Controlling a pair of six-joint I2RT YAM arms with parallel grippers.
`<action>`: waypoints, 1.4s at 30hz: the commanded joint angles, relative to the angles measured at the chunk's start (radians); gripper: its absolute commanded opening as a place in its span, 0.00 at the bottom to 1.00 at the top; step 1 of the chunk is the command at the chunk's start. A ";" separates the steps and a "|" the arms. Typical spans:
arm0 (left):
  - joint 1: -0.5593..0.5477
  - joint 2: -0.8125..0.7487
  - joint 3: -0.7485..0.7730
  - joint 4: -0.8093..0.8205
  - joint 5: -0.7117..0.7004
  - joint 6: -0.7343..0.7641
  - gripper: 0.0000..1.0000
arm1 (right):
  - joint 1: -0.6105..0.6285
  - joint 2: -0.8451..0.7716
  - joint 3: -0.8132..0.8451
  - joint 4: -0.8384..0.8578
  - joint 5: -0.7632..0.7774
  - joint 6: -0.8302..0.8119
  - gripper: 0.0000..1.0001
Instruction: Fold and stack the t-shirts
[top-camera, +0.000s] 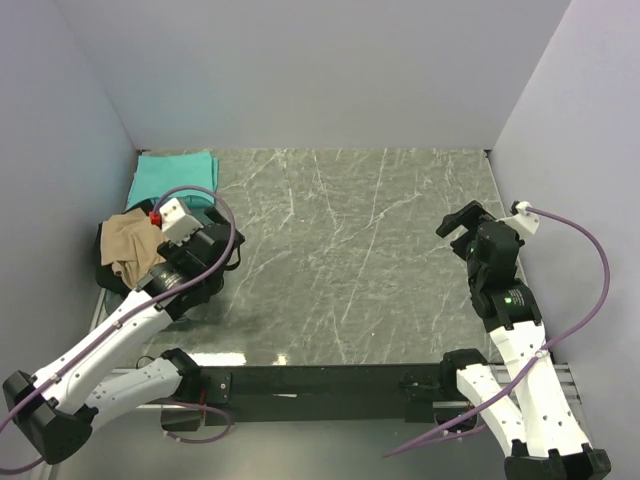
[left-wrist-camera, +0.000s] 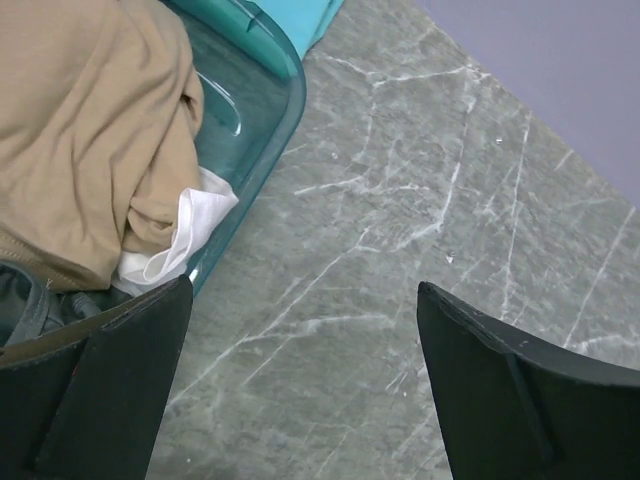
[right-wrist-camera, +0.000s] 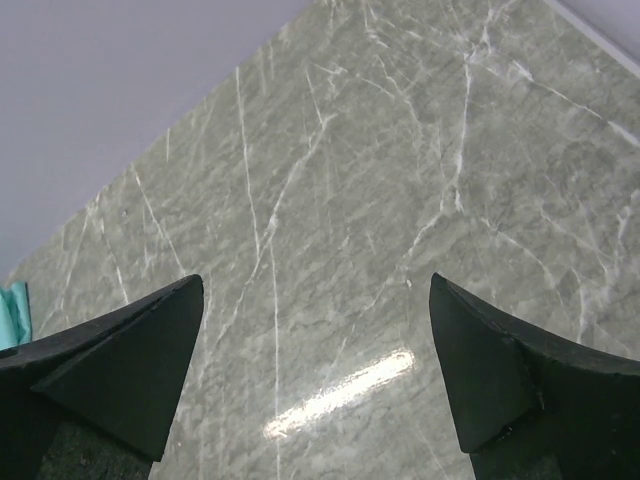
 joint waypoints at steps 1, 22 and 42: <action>0.007 0.036 0.070 -0.108 -0.061 -0.066 0.99 | -0.003 -0.003 0.007 0.002 -0.004 -0.015 1.00; 0.481 0.237 -0.068 0.211 0.421 0.153 0.91 | -0.003 0.071 -0.041 0.008 0.038 -0.017 0.98; 0.508 0.251 -0.051 0.197 0.369 0.149 0.01 | -0.003 0.086 -0.044 0.017 0.015 -0.029 0.94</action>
